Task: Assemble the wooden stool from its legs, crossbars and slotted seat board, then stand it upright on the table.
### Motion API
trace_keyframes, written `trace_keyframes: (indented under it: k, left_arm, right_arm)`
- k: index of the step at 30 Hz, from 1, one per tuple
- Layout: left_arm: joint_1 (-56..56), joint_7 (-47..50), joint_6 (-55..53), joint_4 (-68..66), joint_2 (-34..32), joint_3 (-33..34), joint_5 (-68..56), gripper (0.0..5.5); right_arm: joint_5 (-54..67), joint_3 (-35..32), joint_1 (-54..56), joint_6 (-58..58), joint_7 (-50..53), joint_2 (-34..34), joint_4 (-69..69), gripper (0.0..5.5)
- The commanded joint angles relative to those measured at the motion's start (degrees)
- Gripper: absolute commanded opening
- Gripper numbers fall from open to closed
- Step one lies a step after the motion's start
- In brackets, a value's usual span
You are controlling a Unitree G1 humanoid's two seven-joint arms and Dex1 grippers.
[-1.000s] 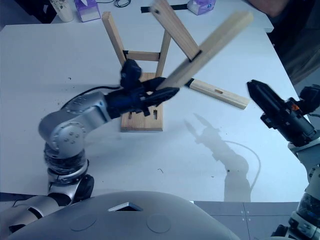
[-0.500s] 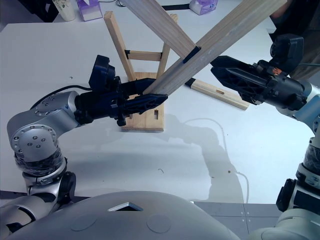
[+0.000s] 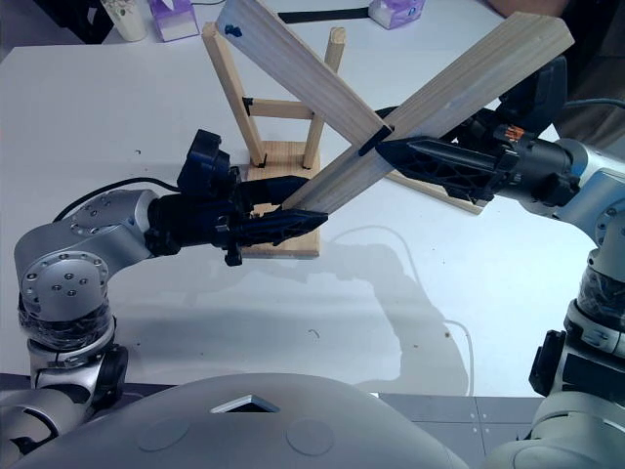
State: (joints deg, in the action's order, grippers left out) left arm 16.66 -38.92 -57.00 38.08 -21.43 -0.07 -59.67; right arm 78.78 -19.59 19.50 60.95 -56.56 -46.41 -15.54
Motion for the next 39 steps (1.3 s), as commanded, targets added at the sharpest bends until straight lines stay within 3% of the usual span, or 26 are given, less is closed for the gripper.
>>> trace_keyframes:
  k: [1,8,17,18,25,30,39]
  left_arm:
    - [0.20,-0.28,1.10,-0.82,-1.44,-0.31,-1.13,2.04]
    - [0.98,0.74,1.86,-1.96,-1.91,-0.25,-2.09,2.04]
    - [0.08,2.76,1.86,-3.11,-3.78,-2.97,0.66,2.04]
    - [0.23,2.90,1.60,-3.52,-4.51,-3.87,1.72,2.41]
    - [-3.03,1.15,5.09,-2.83,-9.39,-8.69,10.34,3.49]
    - [-5.25,0.12,8.71,-4.68,-12.09,-6.57,14.70,4.30]
    - [-10.74,-3.83,18.73,-11.59,-18.67,0.24,23.58,4.34]
  right_arm:
    - [-1.22,0.96,0.59,-0.70,-1.08,-0.71,-1.57,3.15]
    - [-3.23,1.67,-0.75,-1.20,-3.51,-1.54,-2.64,2.13]
    - [-3.92,1.16,-0.80,-2.95,-1.97,-0.30,-2.78,2.13]
    - [-4.12,1.01,-0.89,-3.24,-1.60,-0.11,-2.73,2.13]
    - [-9.34,-0.03,0.32,-7.49,1.85,0.60,0.86,2.02]
    - [-21.77,5.59,1.30,-14.87,2.98,1.32,1.26,2.02]
    - [-41.33,18.31,-1.63,-30.59,-0.94,3.22,-1.79,2.02]
